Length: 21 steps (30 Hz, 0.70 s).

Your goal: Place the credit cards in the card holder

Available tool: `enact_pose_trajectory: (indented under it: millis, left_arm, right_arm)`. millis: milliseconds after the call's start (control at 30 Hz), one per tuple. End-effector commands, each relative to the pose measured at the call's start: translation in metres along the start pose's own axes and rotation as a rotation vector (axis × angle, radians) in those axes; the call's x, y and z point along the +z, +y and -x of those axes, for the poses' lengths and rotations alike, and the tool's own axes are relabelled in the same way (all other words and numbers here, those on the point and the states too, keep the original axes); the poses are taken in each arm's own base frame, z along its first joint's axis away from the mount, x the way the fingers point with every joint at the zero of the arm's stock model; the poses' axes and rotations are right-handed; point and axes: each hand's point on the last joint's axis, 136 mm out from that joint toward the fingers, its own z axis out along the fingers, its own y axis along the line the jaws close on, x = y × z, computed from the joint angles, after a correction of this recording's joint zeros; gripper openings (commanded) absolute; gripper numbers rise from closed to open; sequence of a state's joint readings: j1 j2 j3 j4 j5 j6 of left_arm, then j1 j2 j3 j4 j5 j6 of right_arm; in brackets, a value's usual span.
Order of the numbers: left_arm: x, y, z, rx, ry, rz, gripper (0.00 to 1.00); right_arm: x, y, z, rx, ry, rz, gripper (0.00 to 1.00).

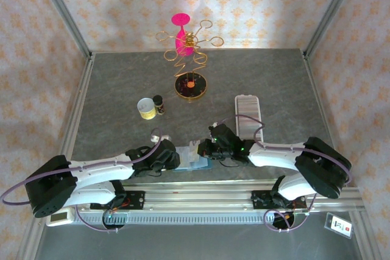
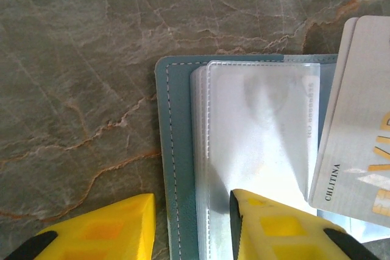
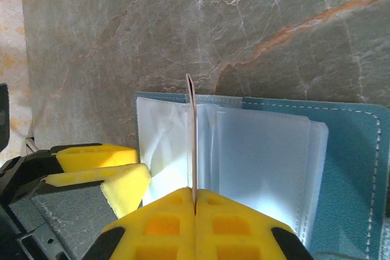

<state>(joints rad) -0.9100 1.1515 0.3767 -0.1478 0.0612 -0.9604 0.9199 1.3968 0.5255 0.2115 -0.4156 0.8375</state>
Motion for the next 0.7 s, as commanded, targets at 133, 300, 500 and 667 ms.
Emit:
enact_pose_trajectory:
  millis: [133, 300, 500, 667]
  left_arm:
    - [0.003, 0.01, -0.006, 0.008, 0.006, 0.03, 0.33]
    - [0.004, 0.01, -0.007, 0.005, 0.008, 0.024, 0.32]
    - [0.004, 0.009, -0.008, 0.001, 0.007, 0.017, 0.31]
    - [0.004, 0.009, -0.009, -0.001, 0.008, 0.013, 0.31]
  right_arm:
    - [0.007, -0.008, -0.008, 0.001, 0.018, -0.018, 0.0]
    - [0.008, -0.01, -0.012, 0.015, 0.031, -0.023, 0.0]
    - [0.009, -0.004, -0.018, 0.004, 0.056, -0.005, 0.0]
    - [0.01, 0.002, -0.024, -0.002, 0.081, 0.015, 0.0]
